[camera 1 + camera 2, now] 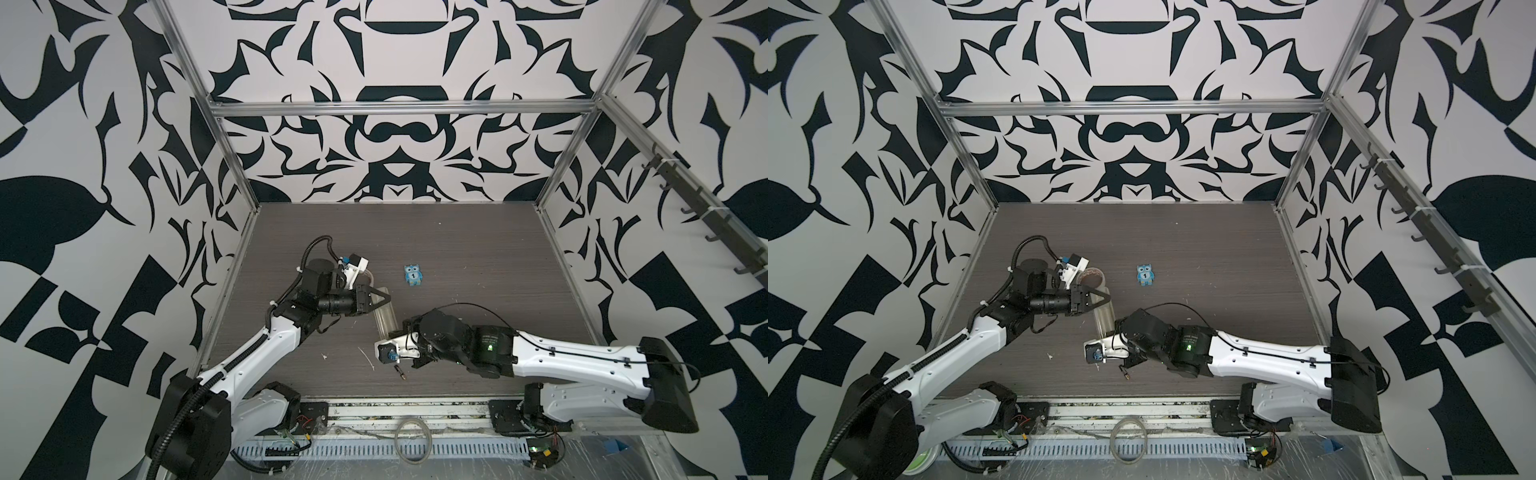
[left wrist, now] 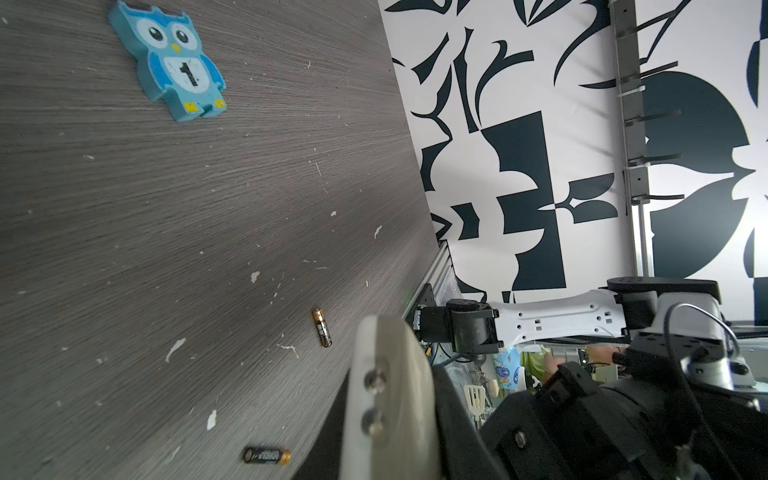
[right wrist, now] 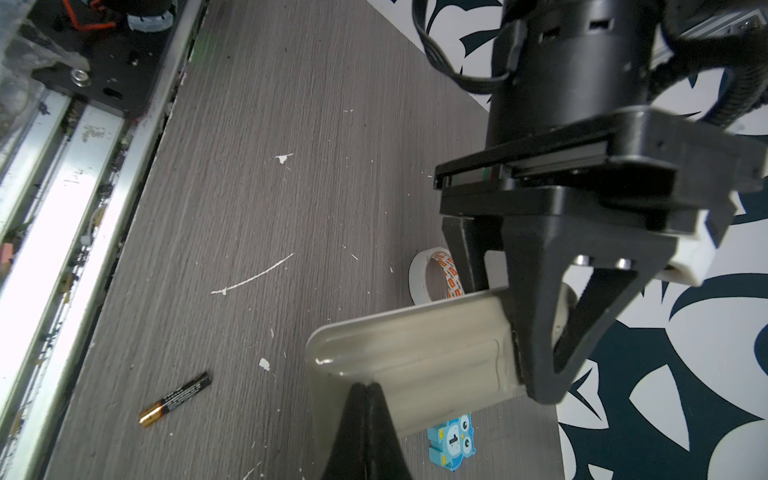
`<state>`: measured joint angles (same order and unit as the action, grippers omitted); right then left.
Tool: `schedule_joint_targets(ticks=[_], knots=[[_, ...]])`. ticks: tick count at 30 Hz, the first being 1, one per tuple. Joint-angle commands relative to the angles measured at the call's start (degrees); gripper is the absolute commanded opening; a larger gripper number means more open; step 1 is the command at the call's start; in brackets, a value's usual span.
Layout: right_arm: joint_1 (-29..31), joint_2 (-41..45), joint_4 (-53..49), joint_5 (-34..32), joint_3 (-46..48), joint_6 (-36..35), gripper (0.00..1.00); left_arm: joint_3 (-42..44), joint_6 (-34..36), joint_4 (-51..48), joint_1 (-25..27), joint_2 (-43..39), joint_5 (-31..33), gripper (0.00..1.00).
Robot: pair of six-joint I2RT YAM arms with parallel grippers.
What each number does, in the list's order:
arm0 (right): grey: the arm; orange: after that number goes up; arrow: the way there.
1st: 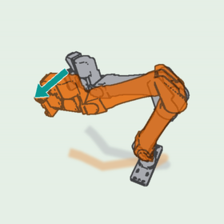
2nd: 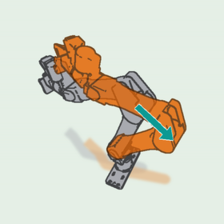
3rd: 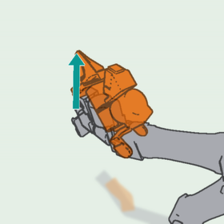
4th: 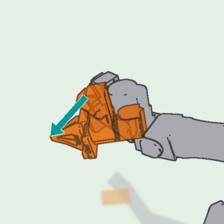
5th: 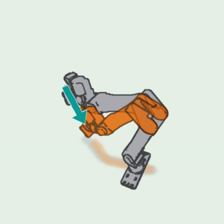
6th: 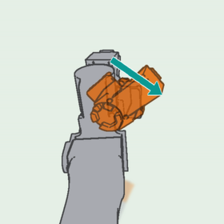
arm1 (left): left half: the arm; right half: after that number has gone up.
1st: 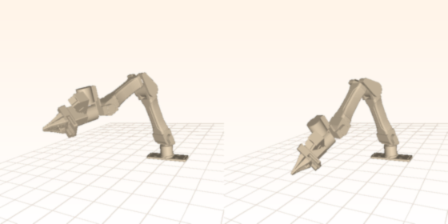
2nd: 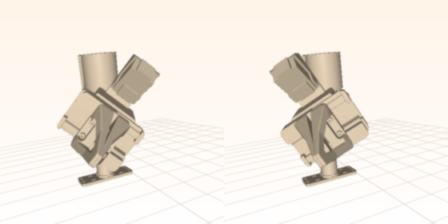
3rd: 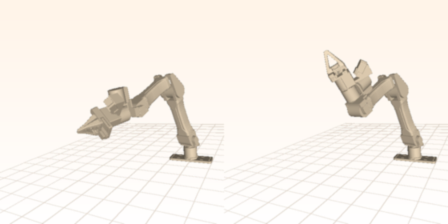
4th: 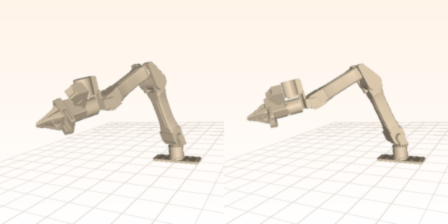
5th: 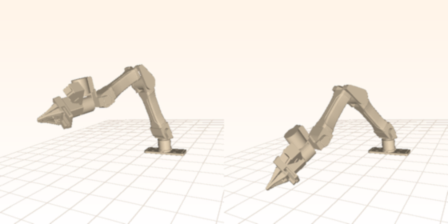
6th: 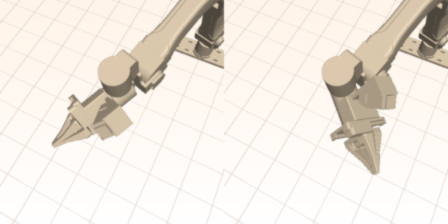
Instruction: Load the batteries into the remote control
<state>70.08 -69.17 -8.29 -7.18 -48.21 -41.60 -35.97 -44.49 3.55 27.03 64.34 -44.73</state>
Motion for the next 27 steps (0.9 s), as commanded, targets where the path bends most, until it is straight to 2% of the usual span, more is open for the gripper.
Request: schedule_joint_targets(ticks=[1,20,24,27], knots=[[-0.6,1.4,6.6,-6.4,-0.5,-0.7,0.05,0.0,0.7,-4.2,1.3,0.2,-3.8,0.0],[-0.1,2.1,7.6,-7.4,0.3,-1.4,0.02,-0.2,1.9,-5.7,1.3,0.6,-2.5,0.0],[-0.1,2.9,6.6,-4.8,0.5,-1.2,0.04,-0.3,1.9,-5.7,1.3,0.6,-2.5,0.0],[-0.1,3.9,4.5,-0.3,0.6,-0.2,0.12,-0.2,1.9,-5.7,1.3,0.4,-2.6,0.0]])
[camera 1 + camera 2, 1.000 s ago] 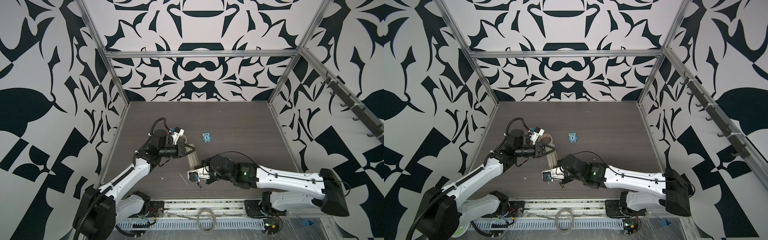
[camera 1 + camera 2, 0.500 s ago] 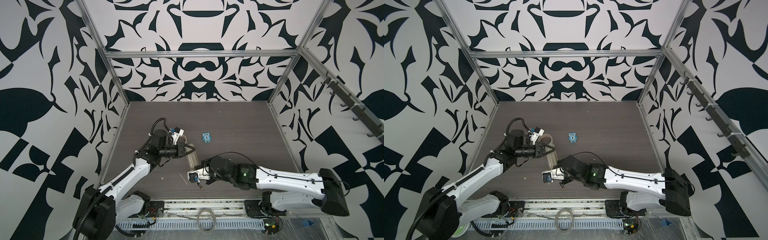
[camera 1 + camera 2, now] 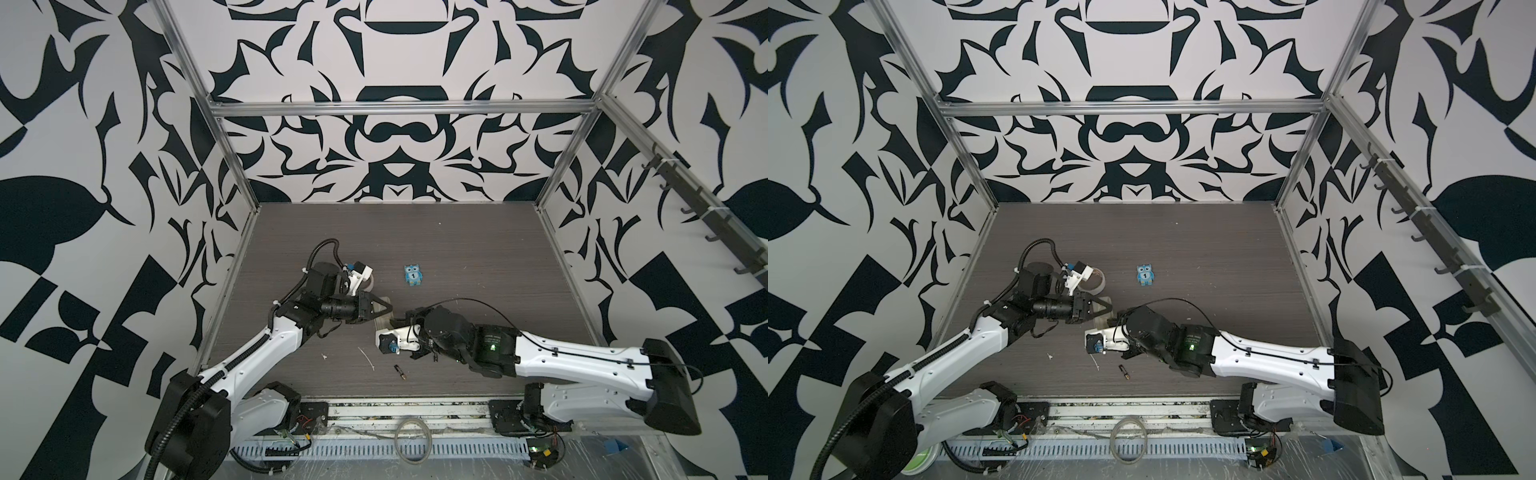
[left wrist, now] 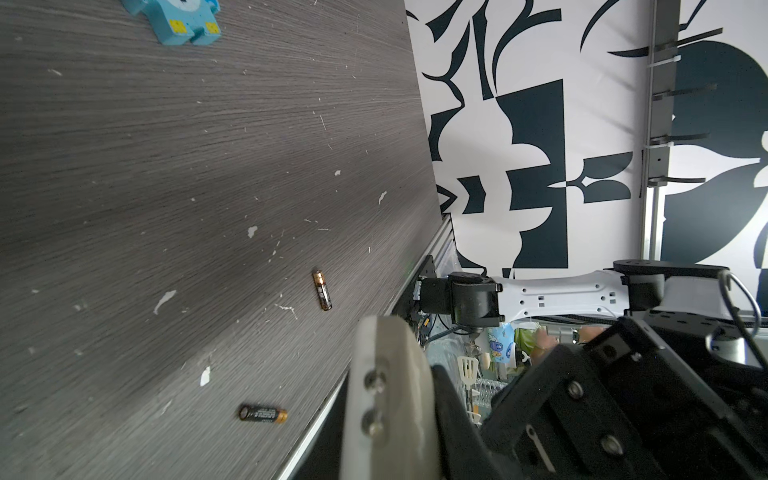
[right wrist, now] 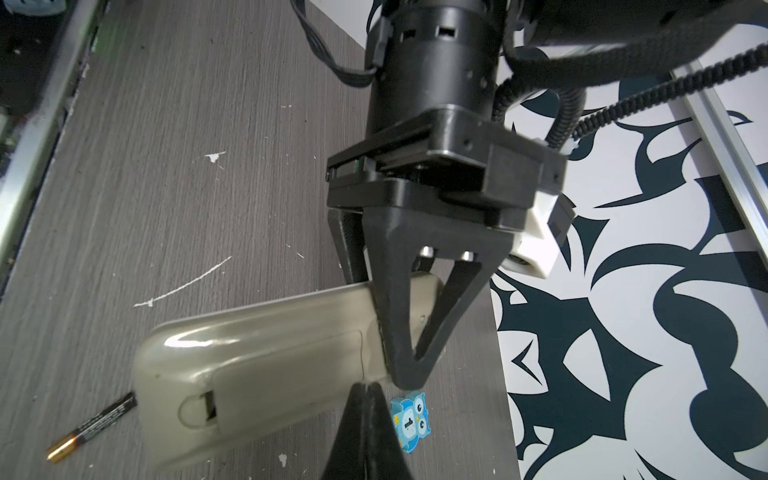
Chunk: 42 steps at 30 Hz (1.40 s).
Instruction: Load the batteries into the remote control
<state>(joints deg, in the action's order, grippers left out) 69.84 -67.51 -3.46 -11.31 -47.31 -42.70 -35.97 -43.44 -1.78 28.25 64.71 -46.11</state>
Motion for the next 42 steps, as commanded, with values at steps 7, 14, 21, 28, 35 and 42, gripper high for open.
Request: schedule_joint_targets(ticks=[7,14,21,28,35,42], knots=[[0.1,3.7,-3.6,9.3,0.0,3.5,0.3,-0.1,0.6,0.2,0.1,0.0,-2.0,0.0],[0.2,2.3,-5.0,9.8,-0.7,3.6,0.33,0.3,0.4,0.5,0.1,-0.6,-2.2,0.0],[0.1,1.6,-5.3,10.2,-1.0,3.7,0.38,0.5,0.0,0.9,0.1,-1.0,-2.6,0.0],[0.2,0.5,-4.6,10.2,-1.3,3.5,0.39,0.6,-0.2,1.2,0.1,-1.0,-2.9,0.0],[0.1,-0.5,-4.5,9.7,-1.6,3.2,0.39,0.9,-0.8,2.3,0.1,-0.7,-3.2,0.0],[0.1,-1.0,-4.6,9.1,-1.4,2.7,0.44,1.0,-1.2,3.0,0.1,-0.8,-3.6,0.0]])
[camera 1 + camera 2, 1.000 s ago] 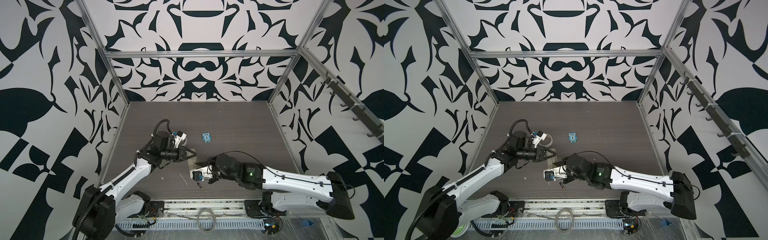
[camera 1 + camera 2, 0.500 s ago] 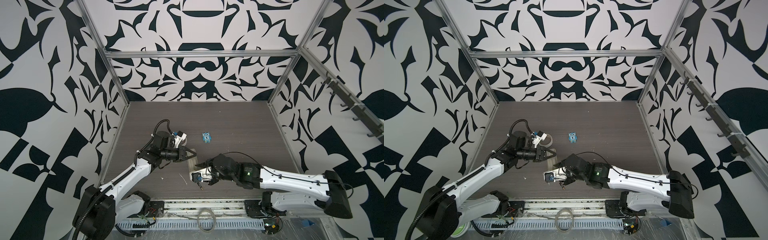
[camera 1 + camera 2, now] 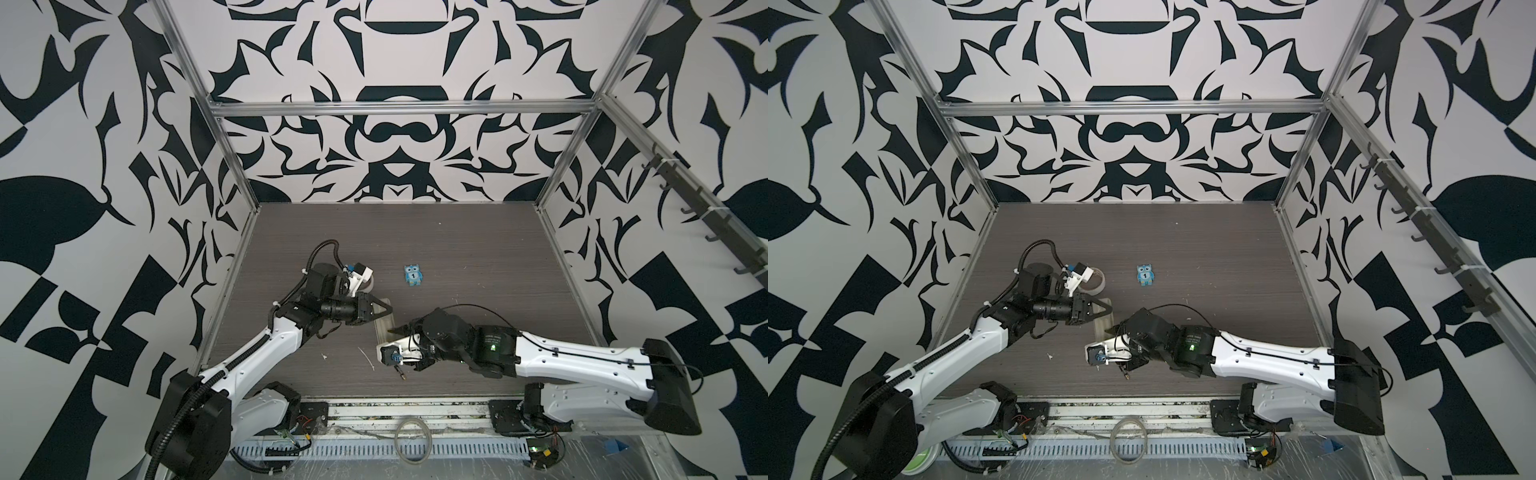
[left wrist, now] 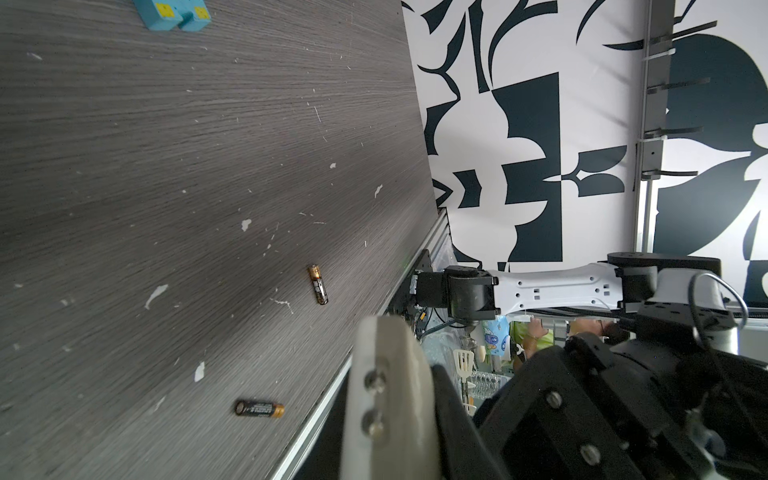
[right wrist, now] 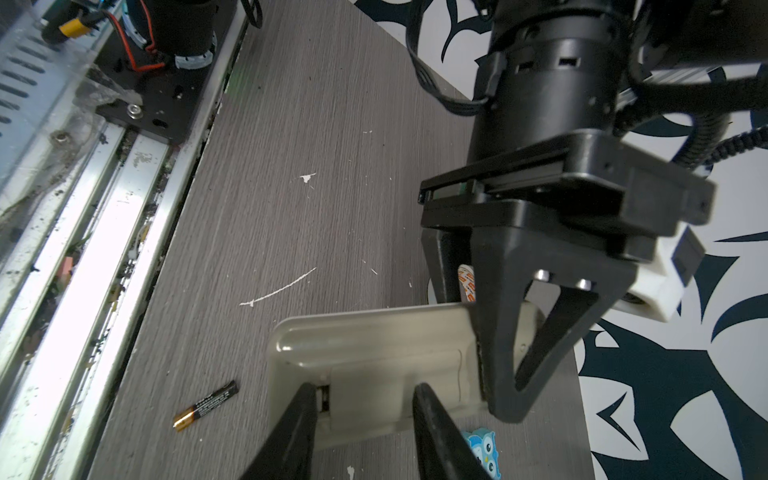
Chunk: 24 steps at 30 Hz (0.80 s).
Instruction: Load the batteries into the remote control
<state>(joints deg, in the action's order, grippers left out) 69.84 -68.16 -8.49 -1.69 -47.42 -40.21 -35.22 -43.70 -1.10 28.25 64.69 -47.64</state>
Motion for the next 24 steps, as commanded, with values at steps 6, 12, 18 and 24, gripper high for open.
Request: schedule_joint_targets(ticks=[6,12,18,24], knots=[[0.1,-2.5,0.8,-5.5,-2.2,0.0,0.44,0.5,-1.3,2.7,0.1,-0.7,-2.1,0.0],[0.1,-3.6,3.1,-12.3,-2.3,-0.5,0.42,0.6,-1.3,2.6,0.1,-1.0,-1.9,0.0],[0.2,-2.5,5.9,-14.9,-1.1,-0.9,0.4,0.8,-1.3,2.6,0.1,-0.8,-1.8,0.0],[0.2,-2.1,6.7,-15.6,-1.1,-1.2,0.4,0.7,-1.0,2.1,0.1,-0.2,-1.4,0.0]])
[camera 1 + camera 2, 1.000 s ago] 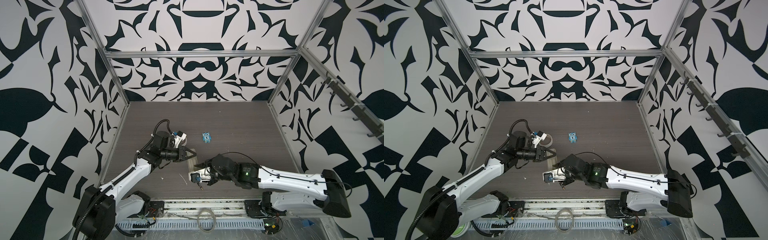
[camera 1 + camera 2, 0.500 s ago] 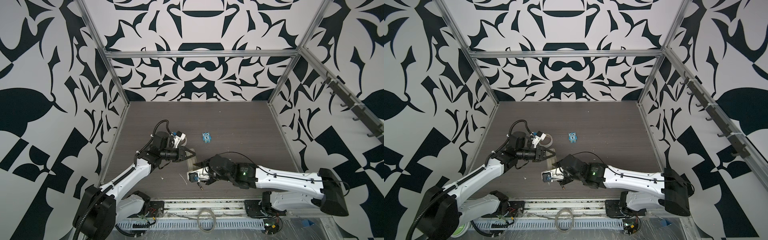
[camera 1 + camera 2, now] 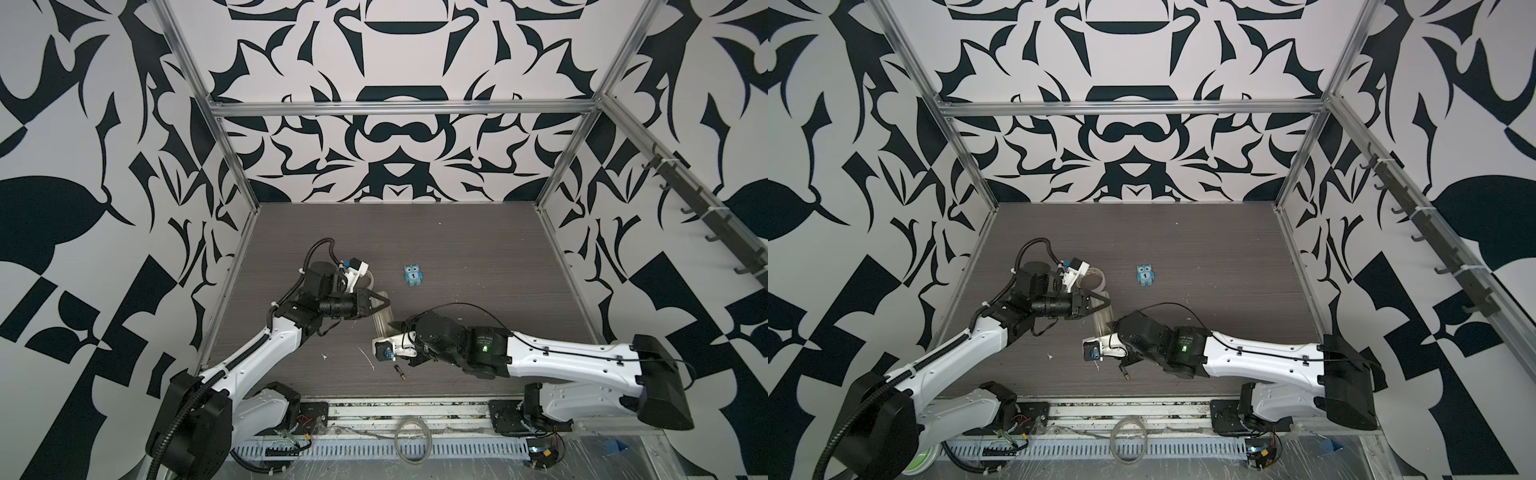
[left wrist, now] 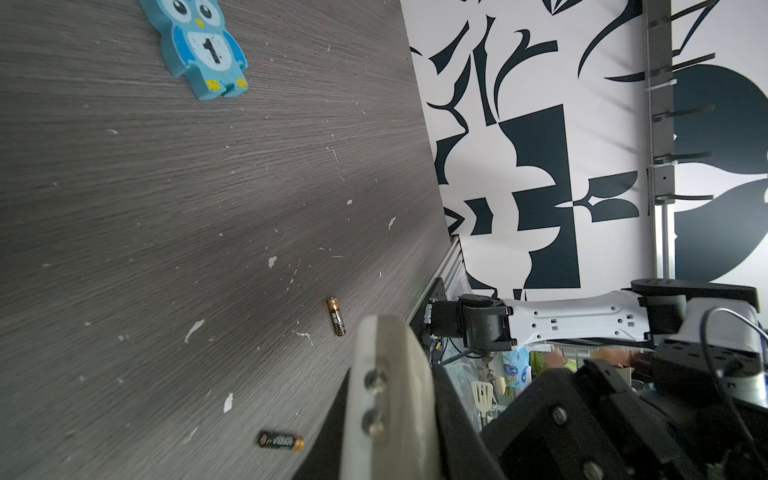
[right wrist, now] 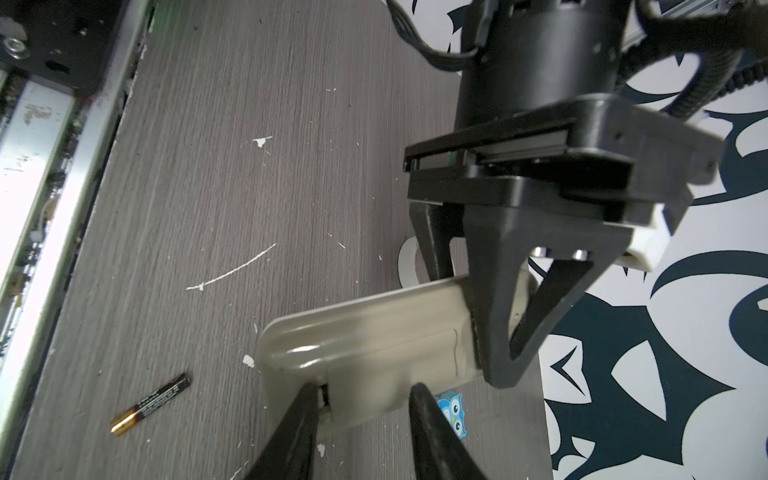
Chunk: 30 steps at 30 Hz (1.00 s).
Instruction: Load the batteries into the remote control
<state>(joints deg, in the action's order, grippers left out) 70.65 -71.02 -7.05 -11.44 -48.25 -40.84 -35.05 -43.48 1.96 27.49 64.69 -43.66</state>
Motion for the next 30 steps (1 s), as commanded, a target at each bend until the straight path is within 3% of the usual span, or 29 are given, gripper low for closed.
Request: schedule_joint_targets(ticks=[1,16,25,30], knots=[[-0.6,0.8,5.4,-6.0,-0.2,-0.7,0.39,0.5,-1.2,-1.1,0.8,-0.2,-5.3,0.0],[-0.7,1.1,6.0,-7.7,0.0,-1.1,0.38,0.0,1.1,-4.6,0.8,-0.2,-2.8,0.0],[-0.6,6.6,2.6,7.2,1.8,1.3,0.39,-0.1,1.0,-4.7,0.8,-0.7,-2.9,0.0],[-0.7,6.6,1.0,10.0,2.0,2.3,0.39,0.1,0.7,-4.1,0.8,-0.4,-3.4,0.0]])
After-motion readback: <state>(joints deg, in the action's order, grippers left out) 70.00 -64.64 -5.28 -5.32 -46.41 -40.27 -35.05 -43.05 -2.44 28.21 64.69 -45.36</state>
